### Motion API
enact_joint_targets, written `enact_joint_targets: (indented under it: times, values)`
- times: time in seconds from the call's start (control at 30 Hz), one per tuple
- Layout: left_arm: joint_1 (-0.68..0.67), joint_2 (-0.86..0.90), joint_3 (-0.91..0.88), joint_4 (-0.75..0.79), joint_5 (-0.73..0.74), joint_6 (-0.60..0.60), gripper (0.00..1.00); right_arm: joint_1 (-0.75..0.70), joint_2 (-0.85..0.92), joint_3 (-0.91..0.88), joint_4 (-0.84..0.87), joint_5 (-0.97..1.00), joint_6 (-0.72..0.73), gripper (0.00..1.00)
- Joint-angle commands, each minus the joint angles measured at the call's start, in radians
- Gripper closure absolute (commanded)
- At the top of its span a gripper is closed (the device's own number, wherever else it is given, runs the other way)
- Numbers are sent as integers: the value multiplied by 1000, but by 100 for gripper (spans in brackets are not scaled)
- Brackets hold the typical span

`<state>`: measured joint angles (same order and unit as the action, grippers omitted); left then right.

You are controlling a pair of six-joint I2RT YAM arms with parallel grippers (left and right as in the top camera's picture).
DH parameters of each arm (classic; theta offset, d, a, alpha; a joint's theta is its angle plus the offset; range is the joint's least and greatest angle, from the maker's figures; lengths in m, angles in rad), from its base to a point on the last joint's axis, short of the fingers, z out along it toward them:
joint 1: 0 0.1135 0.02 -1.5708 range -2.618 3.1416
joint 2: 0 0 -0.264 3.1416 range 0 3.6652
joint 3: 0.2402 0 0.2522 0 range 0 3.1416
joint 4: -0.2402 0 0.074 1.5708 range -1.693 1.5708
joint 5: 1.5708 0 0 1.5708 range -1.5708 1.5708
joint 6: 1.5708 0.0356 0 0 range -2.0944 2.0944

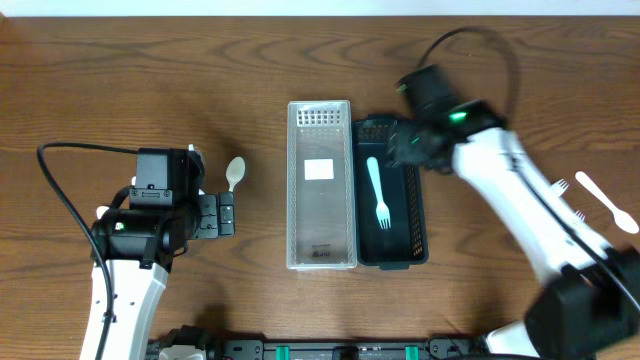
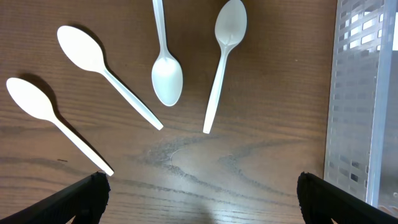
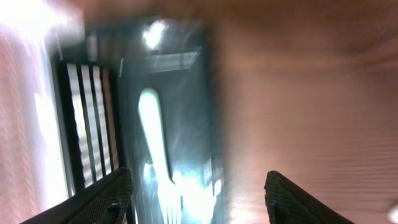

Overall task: Pack container
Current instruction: 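Return right gripper to the forks and grasp a second fork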

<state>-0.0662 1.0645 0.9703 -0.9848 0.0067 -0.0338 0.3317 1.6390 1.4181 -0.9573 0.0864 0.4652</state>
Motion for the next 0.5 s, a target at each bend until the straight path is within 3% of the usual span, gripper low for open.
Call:
enact_joint_targets:
  times: [0.0, 0.27, 0.47]
  values:
    - [5, 0, 16, -2, -15, -13, 2, -156, -125, 48, -26, 71, -5, 23]
    - [5, 0, 16, -2, -15, -13, 2, -541, -84, -1, -93, 49, -53, 18]
    - [5, 0, 9, -2, -15, -13, 2, -694, 46, -60, -48, 12, -115, 15]
